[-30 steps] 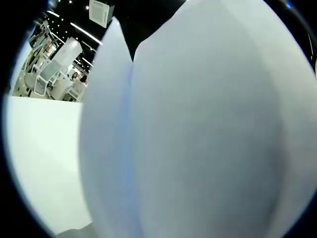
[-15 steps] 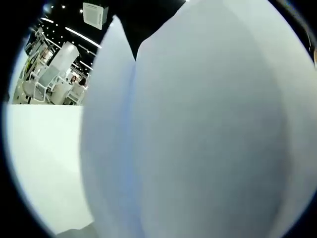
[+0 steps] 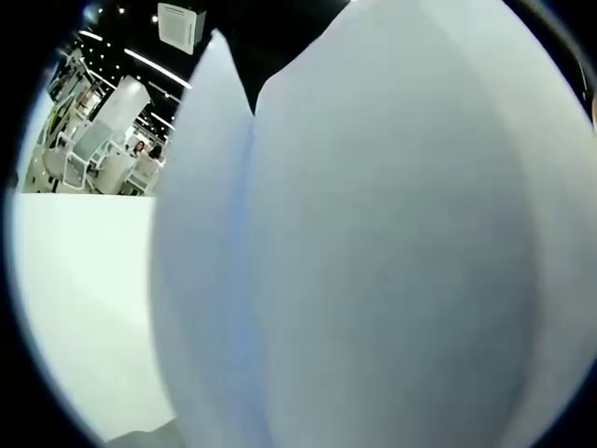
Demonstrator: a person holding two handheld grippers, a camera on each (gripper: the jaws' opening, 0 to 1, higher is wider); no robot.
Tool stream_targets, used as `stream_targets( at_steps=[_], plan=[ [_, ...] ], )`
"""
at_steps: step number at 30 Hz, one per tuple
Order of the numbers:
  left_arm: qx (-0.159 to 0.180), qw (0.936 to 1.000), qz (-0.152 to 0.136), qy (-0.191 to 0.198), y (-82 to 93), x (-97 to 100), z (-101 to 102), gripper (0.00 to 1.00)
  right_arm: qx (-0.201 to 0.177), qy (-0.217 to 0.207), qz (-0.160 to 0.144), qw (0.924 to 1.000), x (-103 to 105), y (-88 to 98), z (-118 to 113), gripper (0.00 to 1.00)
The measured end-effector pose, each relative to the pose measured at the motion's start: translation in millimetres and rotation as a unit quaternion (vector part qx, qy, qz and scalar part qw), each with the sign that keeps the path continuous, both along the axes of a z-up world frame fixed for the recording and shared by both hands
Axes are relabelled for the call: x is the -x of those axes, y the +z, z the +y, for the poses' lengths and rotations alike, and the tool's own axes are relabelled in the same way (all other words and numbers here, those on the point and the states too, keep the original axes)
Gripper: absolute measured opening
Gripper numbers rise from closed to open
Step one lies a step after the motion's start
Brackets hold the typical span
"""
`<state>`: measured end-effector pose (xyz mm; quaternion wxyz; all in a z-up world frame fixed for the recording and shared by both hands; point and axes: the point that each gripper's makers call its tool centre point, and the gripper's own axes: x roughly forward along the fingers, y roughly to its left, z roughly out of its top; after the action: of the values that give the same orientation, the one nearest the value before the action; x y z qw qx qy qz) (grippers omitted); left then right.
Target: Organize the stack of printing papers by aligning and flattening the scattered papers on the table
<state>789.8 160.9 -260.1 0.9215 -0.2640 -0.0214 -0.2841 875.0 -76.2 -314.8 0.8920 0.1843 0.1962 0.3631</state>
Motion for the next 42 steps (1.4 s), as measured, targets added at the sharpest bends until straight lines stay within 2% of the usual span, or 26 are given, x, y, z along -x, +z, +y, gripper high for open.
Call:
stream_targets(
  at_steps=[5, 17, 31, 42],
  plan=[
    [0.001, 1.0000, 0.000, 0.000, 0.6, 1.8, -4.5, 0.07, -0.013, -0.002, 0.003, 0.9999, 3.8, 3.0, 4.7, 0.03],
    [0.001, 1.0000, 0.000, 0.000, 0.6, 0.8, -2.9, 0.07, 0.014, 0.002, -0.008, 0.9999, 11.4, -2.0, 10.4, 0.04],
    [0.004, 1.0000, 0.000, -0.001, -0.9, -1.3, -0.2, 0.07, 0.029, 0.012, -0.027, 0.9991, 16.8, -2.5, 13.9, 0.04],
    [0.008, 1.0000, 0.002, -0.002, -1.3, -1.1, 0.8, 0.08, 0.013, -0.005, -0.011, 0.9998, 10.6, -2.3, 6.3, 0.03]
  ],
)
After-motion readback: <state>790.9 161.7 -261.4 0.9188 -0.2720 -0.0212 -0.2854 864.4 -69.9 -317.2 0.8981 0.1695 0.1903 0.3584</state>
